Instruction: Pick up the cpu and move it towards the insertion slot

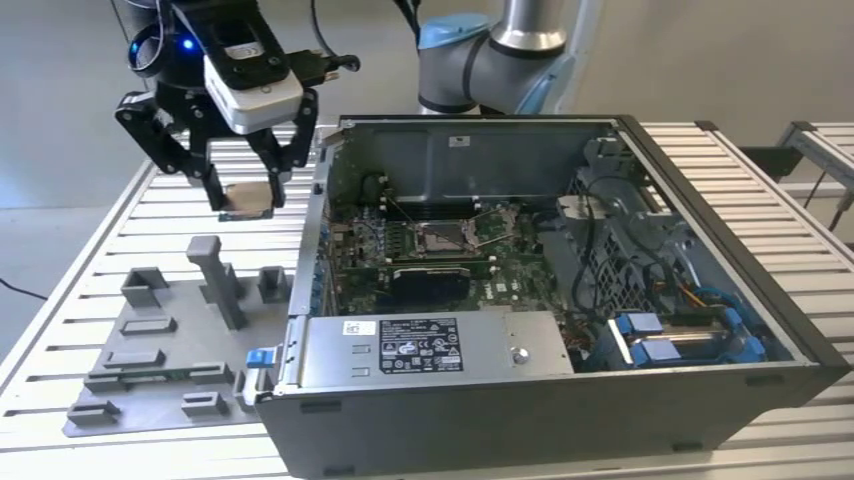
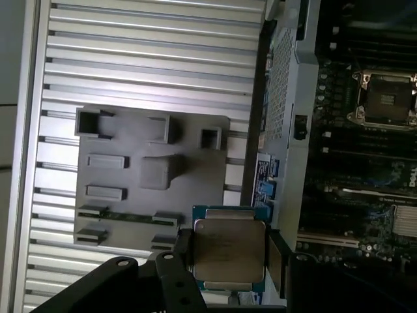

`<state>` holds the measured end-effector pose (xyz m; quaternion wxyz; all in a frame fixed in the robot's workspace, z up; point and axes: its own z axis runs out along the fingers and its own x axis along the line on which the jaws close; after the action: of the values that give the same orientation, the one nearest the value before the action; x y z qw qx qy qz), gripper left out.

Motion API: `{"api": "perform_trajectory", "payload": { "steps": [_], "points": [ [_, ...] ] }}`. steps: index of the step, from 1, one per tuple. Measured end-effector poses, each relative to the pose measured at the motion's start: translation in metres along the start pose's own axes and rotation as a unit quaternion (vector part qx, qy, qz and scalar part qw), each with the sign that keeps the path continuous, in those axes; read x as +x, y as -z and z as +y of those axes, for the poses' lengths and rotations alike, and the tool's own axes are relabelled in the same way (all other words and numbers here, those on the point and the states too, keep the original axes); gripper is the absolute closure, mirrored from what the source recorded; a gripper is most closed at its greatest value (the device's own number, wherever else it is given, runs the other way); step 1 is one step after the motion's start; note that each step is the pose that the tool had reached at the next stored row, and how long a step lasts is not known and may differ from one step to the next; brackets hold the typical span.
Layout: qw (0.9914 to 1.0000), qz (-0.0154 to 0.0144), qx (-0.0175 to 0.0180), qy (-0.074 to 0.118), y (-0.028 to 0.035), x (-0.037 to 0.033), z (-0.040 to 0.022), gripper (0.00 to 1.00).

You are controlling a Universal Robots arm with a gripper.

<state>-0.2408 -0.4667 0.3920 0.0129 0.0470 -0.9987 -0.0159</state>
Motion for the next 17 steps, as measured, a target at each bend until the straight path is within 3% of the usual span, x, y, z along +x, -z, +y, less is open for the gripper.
{"api": "perform_trajectory", "payload": {
  "steps": [17],
  "points": [
    [1.0, 0.0, 0.0, 0.0, 0.0008, -0.0313, -0.003, 1.0]
  ]
}}
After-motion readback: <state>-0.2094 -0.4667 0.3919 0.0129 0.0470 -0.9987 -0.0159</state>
